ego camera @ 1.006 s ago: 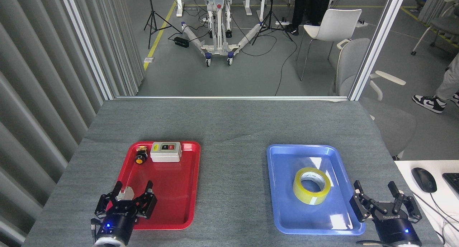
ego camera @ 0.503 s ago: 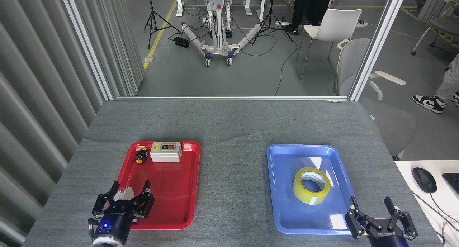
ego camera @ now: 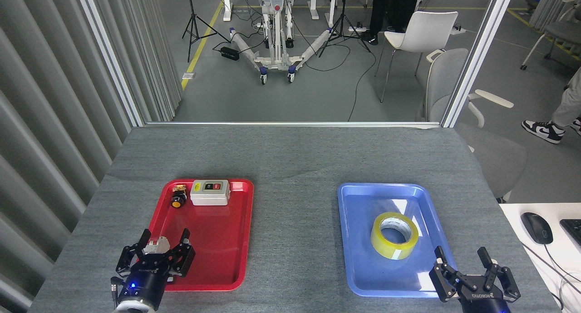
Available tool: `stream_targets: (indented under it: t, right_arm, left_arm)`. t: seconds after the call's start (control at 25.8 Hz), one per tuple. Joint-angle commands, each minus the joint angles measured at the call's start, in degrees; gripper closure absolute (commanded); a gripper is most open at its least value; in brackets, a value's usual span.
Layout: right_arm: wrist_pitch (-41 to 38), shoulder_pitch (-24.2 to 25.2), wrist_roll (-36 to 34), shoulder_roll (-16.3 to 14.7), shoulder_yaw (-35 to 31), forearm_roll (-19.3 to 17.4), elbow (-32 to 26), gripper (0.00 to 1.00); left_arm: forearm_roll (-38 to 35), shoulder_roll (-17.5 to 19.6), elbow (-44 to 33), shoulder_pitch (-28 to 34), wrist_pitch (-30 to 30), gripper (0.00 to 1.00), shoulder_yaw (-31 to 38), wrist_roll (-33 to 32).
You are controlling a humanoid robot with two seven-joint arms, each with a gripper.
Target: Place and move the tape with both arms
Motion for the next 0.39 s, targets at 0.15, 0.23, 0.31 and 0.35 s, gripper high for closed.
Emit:
stream_targets:
  t: [0.15,0.23,0.31,0.35]
  right_arm:
    - [-0.1,0.0,0.0,-0.3,0.0,-0.1,-0.1,0.00]
    - [0.0,0.1,0.0,-0.3,0.0,-0.1,-0.1,0.00]
    - [0.0,0.1,0.1,-0.3,0.0,-0.1,-0.1,0.00]
    - [0.0,0.1,0.0,-0.4,0.0,-0.1,0.0,0.00]
  left_arm:
    - [0.1,0.0,0.5,-0.1,0.1,0.00,0.0,0.1]
    - [0.1,0.0,0.6,-0.1,0.1,0.00,0.1,0.1]
    - [0.0,0.0,0.7,-0.2,0.1,0.00,0.1,0.1]
    - [0.0,0.0,0.7,-0.2,0.1,0.00,0.1,0.1]
